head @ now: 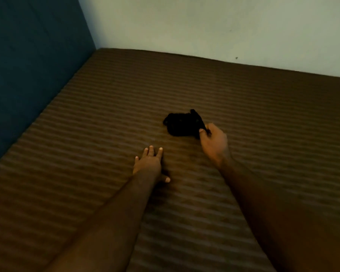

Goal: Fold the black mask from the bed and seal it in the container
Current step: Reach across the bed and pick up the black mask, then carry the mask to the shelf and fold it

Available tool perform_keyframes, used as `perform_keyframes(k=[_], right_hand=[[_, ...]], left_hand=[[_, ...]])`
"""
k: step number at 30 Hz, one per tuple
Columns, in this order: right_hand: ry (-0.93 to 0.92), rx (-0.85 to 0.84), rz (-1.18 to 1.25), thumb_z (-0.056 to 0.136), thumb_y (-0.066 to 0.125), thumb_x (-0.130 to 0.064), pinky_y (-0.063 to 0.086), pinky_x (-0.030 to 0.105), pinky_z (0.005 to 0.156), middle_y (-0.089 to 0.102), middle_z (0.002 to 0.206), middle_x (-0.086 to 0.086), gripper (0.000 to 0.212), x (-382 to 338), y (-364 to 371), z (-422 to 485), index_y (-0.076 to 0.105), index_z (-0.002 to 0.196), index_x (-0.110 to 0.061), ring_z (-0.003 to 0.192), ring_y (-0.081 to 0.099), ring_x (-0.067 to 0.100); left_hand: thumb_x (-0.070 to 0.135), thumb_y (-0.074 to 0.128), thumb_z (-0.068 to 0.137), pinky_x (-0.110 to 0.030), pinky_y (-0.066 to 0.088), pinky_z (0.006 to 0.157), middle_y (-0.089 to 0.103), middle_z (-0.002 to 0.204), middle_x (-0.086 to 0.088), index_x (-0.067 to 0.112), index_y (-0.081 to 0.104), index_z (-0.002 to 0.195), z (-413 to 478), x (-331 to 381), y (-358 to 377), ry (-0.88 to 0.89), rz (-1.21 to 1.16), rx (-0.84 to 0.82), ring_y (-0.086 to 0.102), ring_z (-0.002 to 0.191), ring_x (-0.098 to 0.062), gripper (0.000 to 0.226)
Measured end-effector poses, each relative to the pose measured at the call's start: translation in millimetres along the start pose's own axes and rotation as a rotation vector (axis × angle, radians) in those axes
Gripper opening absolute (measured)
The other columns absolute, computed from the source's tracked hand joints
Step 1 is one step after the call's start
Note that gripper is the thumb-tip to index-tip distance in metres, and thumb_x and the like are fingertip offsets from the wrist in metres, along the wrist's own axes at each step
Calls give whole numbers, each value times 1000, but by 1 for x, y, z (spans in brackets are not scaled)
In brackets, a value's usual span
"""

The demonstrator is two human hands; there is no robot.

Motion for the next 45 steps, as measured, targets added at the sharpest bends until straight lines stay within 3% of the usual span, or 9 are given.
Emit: perform_keyframes(k=[6, 10, 13, 16, 25, 29, 32, 36, 45], right_hand=[[-20, -41, 139, 90, 59, -10, 32, 15, 48, 48, 58, -11, 29, -52, -41, -54, 51, 64, -20, 48, 44, -2], [65, -106, 394, 88, 52, -4, 27, 27, 49, 39, 50, -16, 39, -95, -59, -108, 41, 55, -22, 45, 32, -1], [178, -128, 725, 77, 49, -13, 26, 30, 54, 38, 64, 4, 10, -129, -66, -152, 48, 68, -8, 60, 35, 16], [335, -191, 899, 70, 49, -22, 37, 35, 62, 47, 90, 13, 28, -155, -65, -192, 55, 94, -11, 80, 47, 27], [455, -191, 892, 86, 50, -25, 51, 43, 74, 64, 95, 18, 25, -220, -66, -284, 62, 95, -6, 84, 64, 33], [427, -601, 867, 86, 54, -66, 53, 47, 95, 72, 113, 22, 70, -259, -45, -336, 74, 105, -1, 105, 69, 35], [294, -820, 691, 84, 67, -49, 48, 49, 103, 67, 123, 25, 59, -290, -42, -392, 70, 115, 2, 116, 63, 37], [168, -611, 687, 84, 70, -17, 49, 53, 101, 65, 122, 31, 44, -318, -61, -445, 61, 121, 5, 111, 65, 42], [400, -241, 726, 91, 69, -21, 55, 49, 91, 69, 114, 23, 34, -321, -109, -587, 62, 118, -2, 103, 67, 36]], left_hand=[[47, 72, 80, -39, 42, 107, 46, 148, -13, 16, 41, 144, -90, -7, 0, 70, -144, -252, 47, 132, -30, 78], [41, 72, 83, -32, 40, 108, 48, 147, -5, 16, 37, 147, -147, -11, -66, 12, -621, 4, 47, 133, -23, 77], [28, 78, 79, -28, 32, 112, 24, 158, -2, 21, 14, 155, -188, 10, -114, 127, -724, 55, 26, 144, -18, 100], [17, 85, 72, -10, 46, 88, 45, 135, 10, 19, 37, 146, -234, 26, -133, 187, -840, -34, 41, 131, -12, 89], [18, 83, 74, -38, 56, 89, 75, 102, -3, 12, 74, 101, -360, -18, -125, 145, -1148, 16, 70, 98, -19, 29], [13, 80, 74, -43, 54, 94, 74, 107, -7, 11, 72, 108, -412, -41, -122, 174, -1140, 24, 70, 101, -22, 35], [12, 79, 71, -45, 53, 96, 74, 107, -9, 11, 72, 107, -458, -62, -117, 212, -1109, -29, 70, 102, -25, 37], [23, 81, 68, -44, 55, 92, 76, 100, -7, 13, 73, 100, -541, -103, -106, 226, -1062, 17, 72, 95, -24, 34], [24, 77, 81, -35, 47, 64, 62, 79, -8, 9, 60, 86, -695, -180, -96, 104, -1144, 227, 60, 75, -23, 23]])
Point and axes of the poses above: each hand's wrist, its own z-axis towards the middle knuckle, its own y-axis out of the palm, x = y × z, the point moved 9 cm from there along z, towards the middle knuckle
